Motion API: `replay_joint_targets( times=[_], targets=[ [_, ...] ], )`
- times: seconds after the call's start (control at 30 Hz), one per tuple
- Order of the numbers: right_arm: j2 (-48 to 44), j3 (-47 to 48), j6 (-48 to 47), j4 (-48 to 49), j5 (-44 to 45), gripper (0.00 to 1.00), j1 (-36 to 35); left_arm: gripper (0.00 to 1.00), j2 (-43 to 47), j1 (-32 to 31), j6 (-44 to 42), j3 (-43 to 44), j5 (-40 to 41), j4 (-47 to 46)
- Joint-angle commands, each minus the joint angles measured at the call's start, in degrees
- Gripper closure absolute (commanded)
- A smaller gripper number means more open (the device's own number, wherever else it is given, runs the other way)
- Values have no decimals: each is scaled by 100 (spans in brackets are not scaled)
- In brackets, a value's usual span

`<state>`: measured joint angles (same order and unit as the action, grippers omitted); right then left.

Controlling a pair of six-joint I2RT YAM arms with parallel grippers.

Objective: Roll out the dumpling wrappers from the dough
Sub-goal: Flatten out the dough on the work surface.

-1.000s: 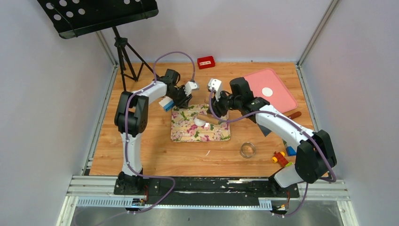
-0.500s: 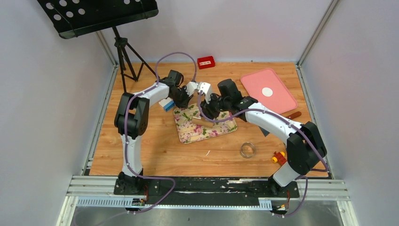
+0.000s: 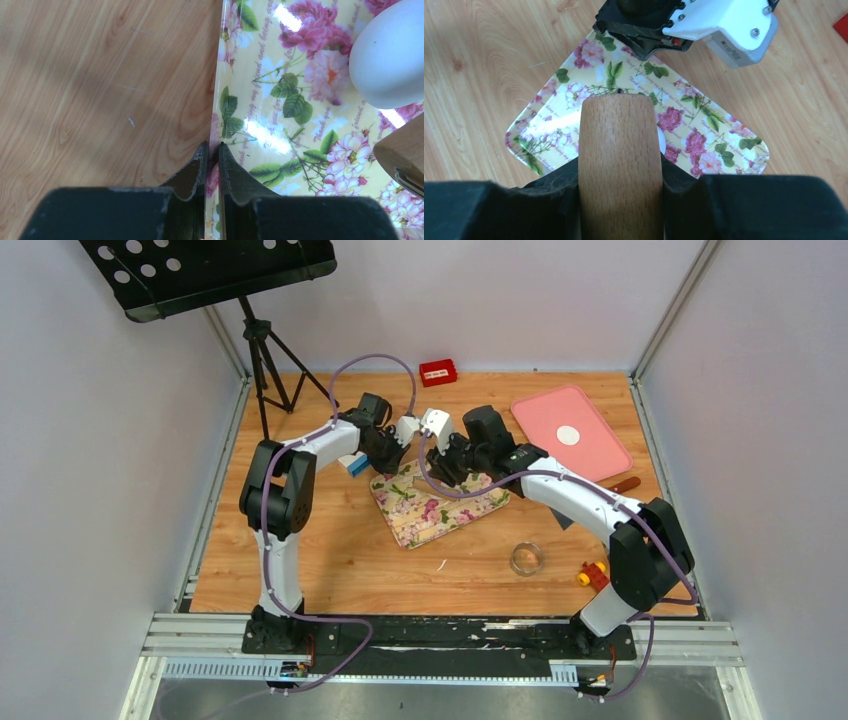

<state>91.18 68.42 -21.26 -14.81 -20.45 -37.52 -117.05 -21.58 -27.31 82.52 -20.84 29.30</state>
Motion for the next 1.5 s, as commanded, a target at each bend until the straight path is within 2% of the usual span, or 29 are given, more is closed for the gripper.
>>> replay_joint_targets(
  times=[0.0,0.53,0.83,1.03,1.47],
  targets=[
    [-240,144,31,641,280,100,21,100,-108,-30,104,-260,392,286],
    [113,-244,-202,839,487,100,124,100,-105,-30,99,-473,522,111],
    [236,-387,-225,560,234,100,201,100,-146,-30,138,-445,591,116],
    [189,-323,-92,360,-357,100,201,100,-160,-30,180,-428,643,110],
    [134,-350,-37,145,-647,100,192,100,-221,-30,215,-360,692,150]
  ],
)
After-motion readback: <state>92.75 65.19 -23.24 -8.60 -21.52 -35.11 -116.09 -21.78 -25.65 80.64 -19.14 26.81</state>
